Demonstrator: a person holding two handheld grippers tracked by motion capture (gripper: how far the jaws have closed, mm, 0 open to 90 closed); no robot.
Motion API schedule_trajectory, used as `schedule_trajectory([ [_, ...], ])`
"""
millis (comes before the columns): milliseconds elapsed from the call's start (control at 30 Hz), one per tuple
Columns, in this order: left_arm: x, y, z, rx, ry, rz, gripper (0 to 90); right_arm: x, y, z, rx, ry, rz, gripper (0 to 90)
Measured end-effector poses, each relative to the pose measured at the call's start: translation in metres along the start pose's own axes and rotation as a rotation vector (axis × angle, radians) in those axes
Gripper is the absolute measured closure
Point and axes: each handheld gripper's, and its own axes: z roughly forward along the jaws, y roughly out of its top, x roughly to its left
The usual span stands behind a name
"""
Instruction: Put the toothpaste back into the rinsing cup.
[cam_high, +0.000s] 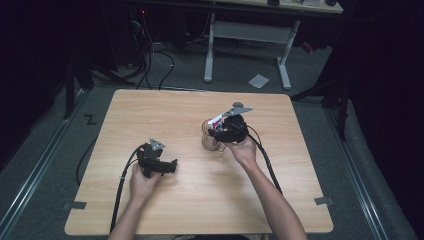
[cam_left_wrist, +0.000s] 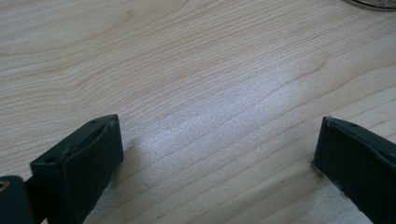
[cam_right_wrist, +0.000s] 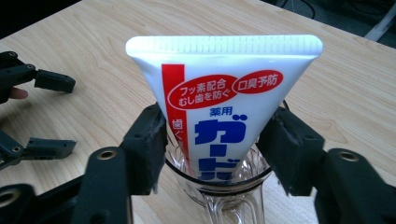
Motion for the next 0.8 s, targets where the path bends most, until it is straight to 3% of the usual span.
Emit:
schedule_trajectory([
  [200, 0.0, 0.0, 0.0, 0.0, 0.0, 0.001, 1.6, 0.0, 0.001, -0.006, -0.006, -0.009, -0.001, 35.0],
  [567, 0.0, 0.0, 0.0, 0.0, 0.0, 0.0, 1.7, -0.003, 0.0, -0.02, -0.037, -0.016, -0.007, 34.4],
  [800, 0.0, 0.0, 0.0, -0.001, 0.001, 0.0, 1.7, -0.006, -0.004, -0.028, -0.048, -0.011, 0.023, 35.5],
])
